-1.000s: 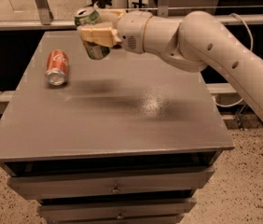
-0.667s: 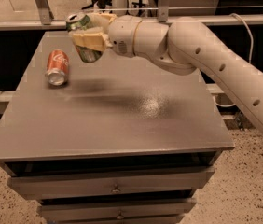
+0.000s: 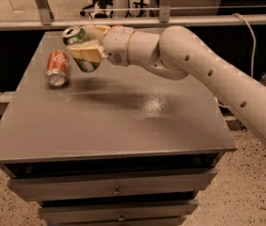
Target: Move green can near coke can
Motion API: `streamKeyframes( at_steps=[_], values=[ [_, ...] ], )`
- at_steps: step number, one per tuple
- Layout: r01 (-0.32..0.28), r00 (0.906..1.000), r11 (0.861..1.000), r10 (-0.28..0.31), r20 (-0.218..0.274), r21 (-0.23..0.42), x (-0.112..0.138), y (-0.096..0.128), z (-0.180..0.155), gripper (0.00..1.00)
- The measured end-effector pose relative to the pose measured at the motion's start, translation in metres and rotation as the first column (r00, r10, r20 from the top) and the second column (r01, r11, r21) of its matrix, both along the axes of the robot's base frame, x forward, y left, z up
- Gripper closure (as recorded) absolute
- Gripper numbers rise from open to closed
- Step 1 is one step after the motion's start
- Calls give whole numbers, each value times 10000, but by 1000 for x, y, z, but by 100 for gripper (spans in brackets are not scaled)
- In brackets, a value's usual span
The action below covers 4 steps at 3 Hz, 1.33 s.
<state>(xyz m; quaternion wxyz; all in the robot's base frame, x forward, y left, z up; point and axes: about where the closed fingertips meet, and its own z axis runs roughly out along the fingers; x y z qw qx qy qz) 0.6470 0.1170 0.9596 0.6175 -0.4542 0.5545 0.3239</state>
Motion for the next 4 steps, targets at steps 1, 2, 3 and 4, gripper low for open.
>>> streamKeyframes(
  at_steps=[1,2,3,4],
  values=[
    [-233,9996,9997,234,-150,117,0,4,-14,100],
    [-490,9972,9976,517,-547,485,0,10,-26,74],
    [-569,9955,9963,614,-718,640,-1,13,-30,53],
    [-674,9938,9954,731,-841,683,-3,19,-35,30]
  ],
)
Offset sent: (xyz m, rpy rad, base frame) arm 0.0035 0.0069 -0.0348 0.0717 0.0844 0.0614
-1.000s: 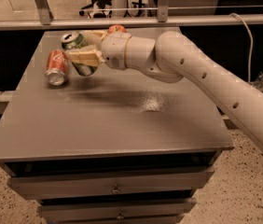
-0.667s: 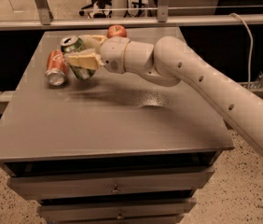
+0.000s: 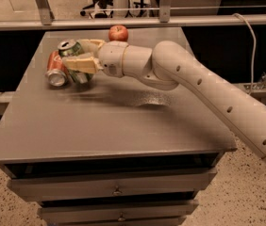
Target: Move green can near coke can
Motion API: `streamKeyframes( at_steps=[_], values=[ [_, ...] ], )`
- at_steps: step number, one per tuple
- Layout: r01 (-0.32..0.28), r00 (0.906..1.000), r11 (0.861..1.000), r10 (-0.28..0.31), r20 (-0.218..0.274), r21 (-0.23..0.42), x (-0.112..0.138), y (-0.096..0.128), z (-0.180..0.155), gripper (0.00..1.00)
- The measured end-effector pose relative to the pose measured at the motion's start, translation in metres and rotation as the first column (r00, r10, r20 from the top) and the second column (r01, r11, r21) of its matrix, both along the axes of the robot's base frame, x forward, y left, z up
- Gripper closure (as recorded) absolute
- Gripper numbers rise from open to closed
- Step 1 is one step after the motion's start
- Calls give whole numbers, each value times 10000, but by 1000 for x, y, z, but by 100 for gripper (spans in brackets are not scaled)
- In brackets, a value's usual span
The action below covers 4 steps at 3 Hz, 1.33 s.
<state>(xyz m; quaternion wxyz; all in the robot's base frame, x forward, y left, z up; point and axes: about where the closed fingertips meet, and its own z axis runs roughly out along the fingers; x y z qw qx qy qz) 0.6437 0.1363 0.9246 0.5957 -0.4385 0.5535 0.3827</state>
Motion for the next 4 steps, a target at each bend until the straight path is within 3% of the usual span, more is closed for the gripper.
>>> streamKeyframes(
  at_steps=[1,2,3,4],
  values=[
    [38,9998,9998,-34,-215,180,-1,3,-8,7],
    [341,9976,9991,-325,-611,253,-7,-8,-26,0],
    [586,9954,9982,-575,-765,124,-12,-22,-36,0],
    [1095,9911,9930,-1125,-712,-442,-18,-72,-38,0]
  ],
)
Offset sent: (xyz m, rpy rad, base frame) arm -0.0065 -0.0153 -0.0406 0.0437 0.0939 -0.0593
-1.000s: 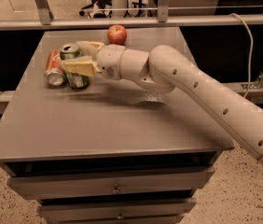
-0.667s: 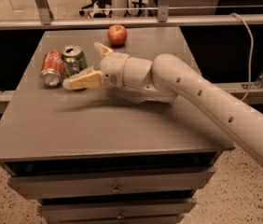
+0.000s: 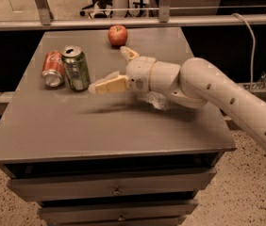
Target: Move green can near coke can
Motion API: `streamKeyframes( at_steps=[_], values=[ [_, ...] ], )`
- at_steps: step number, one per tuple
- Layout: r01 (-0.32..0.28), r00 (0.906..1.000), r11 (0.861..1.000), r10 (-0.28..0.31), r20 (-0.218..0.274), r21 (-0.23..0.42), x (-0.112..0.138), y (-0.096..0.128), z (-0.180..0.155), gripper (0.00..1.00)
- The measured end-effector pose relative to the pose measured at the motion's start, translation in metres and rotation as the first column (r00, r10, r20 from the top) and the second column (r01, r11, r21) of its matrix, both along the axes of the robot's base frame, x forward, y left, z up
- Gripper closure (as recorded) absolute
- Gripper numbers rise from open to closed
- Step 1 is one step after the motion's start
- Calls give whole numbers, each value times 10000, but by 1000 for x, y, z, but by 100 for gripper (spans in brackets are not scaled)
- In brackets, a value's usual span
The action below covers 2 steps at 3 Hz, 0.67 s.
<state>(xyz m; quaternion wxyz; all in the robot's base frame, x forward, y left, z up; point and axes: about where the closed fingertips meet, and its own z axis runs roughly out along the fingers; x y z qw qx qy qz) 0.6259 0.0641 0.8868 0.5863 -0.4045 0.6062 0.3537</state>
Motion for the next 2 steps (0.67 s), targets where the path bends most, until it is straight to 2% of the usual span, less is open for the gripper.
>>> streamKeyframes(
  at_steps=[1,2],
  values=[
    [646,9979,9966,-642,103,-514,-7,-55,9,0],
    [809,9967,9948,-802,138,-618,-9,-67,11,0]
  ],
)
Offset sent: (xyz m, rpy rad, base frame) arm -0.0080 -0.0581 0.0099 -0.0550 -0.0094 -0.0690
